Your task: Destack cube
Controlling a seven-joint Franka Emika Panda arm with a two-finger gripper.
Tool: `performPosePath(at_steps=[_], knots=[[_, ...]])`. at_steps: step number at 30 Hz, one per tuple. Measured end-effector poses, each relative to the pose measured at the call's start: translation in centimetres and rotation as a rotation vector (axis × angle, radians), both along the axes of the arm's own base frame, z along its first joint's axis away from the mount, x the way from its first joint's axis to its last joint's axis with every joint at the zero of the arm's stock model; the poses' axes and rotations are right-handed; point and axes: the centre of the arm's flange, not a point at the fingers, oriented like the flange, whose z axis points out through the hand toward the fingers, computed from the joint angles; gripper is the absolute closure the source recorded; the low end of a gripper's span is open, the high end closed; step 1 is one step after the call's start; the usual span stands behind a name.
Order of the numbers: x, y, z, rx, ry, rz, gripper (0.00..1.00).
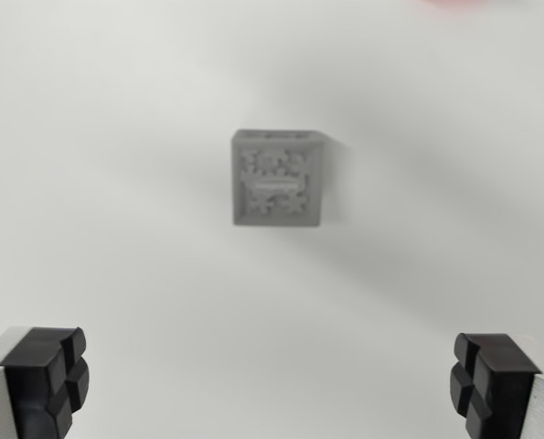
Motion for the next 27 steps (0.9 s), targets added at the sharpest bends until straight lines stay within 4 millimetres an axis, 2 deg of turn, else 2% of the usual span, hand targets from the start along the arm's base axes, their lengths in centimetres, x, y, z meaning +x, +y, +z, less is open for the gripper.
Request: performPosePath(at_steps=[17, 27], knots=[[0.0, 0.1, 5.5, -0.001, 0.000, 0.001, 0.00], [0.0, 0.1, 7.4, -0.001, 0.000, 0.001, 0.00]])
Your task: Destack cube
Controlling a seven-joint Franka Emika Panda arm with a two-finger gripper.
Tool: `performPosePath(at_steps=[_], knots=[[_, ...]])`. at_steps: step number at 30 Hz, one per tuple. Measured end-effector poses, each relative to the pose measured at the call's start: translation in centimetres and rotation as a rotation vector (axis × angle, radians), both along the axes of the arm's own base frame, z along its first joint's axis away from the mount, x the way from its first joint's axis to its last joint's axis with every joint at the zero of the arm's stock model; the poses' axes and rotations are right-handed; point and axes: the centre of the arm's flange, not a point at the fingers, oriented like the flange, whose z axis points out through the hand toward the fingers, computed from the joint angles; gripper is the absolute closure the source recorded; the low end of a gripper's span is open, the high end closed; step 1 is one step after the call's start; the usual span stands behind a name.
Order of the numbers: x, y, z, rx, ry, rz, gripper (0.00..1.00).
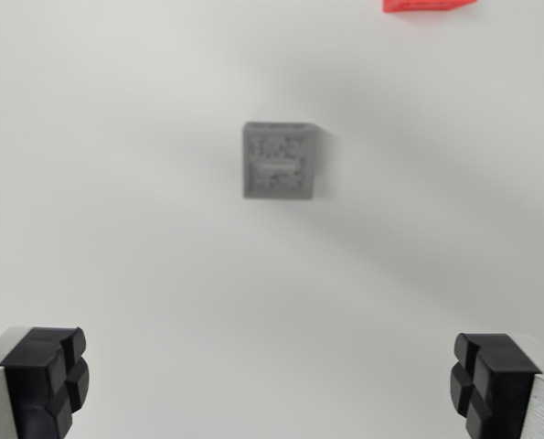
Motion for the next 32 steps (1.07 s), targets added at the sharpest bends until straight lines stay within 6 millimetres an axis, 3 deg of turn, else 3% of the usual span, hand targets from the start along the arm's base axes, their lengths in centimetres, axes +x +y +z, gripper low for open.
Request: performPosePath(at_steps=[32], knots=[[0.00, 0.00, 0.50, -0.001, 0.001, 0.000, 0.00]])
